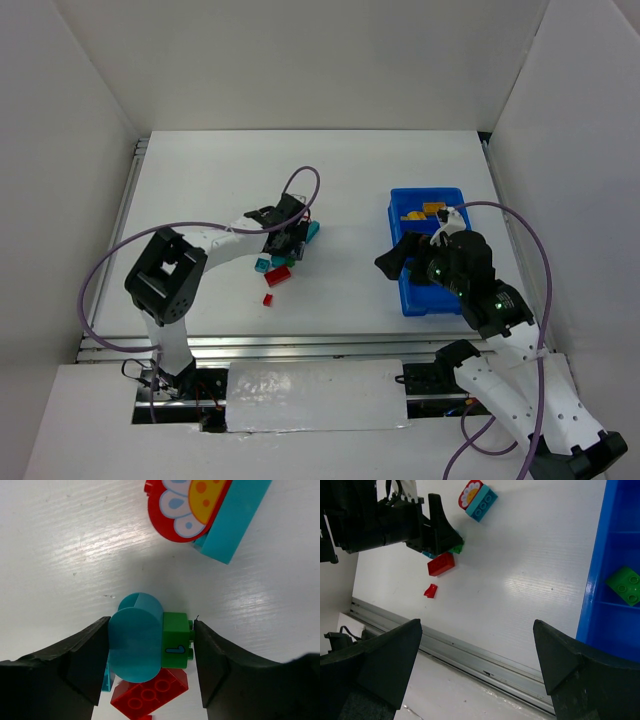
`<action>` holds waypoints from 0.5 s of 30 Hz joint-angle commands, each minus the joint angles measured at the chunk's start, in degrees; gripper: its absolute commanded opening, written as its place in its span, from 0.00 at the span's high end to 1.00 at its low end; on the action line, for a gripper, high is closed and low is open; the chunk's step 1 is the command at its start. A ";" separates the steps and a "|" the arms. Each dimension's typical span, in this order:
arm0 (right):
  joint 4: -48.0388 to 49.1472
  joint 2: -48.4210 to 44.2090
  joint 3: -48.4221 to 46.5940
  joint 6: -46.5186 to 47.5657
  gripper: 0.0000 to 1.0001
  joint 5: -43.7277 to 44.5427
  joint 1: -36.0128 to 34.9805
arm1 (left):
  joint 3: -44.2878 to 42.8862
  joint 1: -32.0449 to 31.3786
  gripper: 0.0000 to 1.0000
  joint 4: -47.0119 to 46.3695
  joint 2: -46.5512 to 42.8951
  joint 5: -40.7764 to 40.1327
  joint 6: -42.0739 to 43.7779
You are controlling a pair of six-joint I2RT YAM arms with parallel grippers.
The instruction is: Sort the legos into containers by color
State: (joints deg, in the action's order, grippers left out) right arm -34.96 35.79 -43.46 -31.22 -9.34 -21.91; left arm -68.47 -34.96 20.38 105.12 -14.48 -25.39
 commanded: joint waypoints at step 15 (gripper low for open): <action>1.56 -7.22 2.33 -13.50 0.00 8.63 -0.32 | 11.95 -7.83 1.00 -23.08 -18.27 8.68 7.63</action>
State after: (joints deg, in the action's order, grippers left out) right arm -35.16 31.05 -41.45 -37.65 -5.67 -21.98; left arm -58.43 -37.78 8.25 94.48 -7.25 -22.46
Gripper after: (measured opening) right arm 0.995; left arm 0.737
